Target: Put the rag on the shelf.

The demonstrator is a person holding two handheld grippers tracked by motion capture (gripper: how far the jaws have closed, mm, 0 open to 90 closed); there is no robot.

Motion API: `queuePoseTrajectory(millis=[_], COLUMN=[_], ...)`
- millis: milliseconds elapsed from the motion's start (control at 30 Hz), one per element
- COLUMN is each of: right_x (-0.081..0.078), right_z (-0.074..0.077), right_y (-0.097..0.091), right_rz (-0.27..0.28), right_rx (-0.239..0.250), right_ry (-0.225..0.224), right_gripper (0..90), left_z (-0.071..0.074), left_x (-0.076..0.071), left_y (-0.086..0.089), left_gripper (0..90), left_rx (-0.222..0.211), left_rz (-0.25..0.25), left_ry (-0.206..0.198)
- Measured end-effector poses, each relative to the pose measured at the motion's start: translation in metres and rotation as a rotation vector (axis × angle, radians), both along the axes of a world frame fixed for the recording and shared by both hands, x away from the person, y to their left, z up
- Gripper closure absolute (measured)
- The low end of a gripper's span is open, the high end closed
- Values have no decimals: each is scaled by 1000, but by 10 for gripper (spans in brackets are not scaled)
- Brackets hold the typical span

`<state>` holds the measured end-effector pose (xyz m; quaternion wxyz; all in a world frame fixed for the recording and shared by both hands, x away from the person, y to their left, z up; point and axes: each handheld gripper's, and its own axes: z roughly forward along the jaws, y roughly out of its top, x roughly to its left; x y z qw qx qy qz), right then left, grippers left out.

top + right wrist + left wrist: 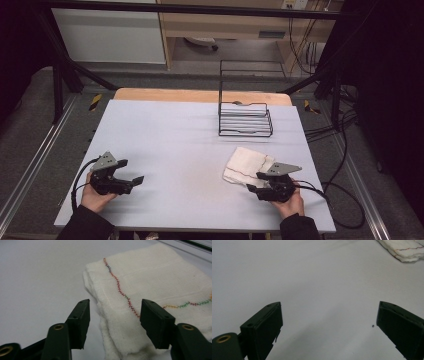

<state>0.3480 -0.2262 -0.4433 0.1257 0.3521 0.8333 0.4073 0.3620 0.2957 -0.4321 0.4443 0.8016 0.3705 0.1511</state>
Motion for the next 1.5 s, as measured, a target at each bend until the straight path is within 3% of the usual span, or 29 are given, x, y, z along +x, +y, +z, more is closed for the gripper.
queuePoseTrajectory(millis=[167,367,533,833,967,1033,1233,1500], right_x=[0,0,-1,0,-1,0,2,0], right_z=[-3,-6,-6,-5,-4,-3,-1,-1], right_y=[2,4,9,11,15,15,15,14], right_rz=[25,39,51,35,30,-1,-33,-29], right_rx=[-35,-62,-131,-162,-205,-199,-177,-167], right_ry=[5,-8,-38,-45,-64,-44,-13,-16], right_gripper=[559,577,627,707,762,810,846,799], left_z=[0,0,0,0,0,0,0,1], left_x=[0,0,0,0,0,-1,-1,-1], left_y=[0,-1,-1,-1,-1,-1,-1,-1], left_gripper=[67,68,70,72,73,73,75,75], left_rx=[0,0,3,2,5,2,2,3], left_rz=[0,-1,-1,0,-1,0,0,-2], left_ry=[-1,1,1,-1,-1,-3,-4,-5])
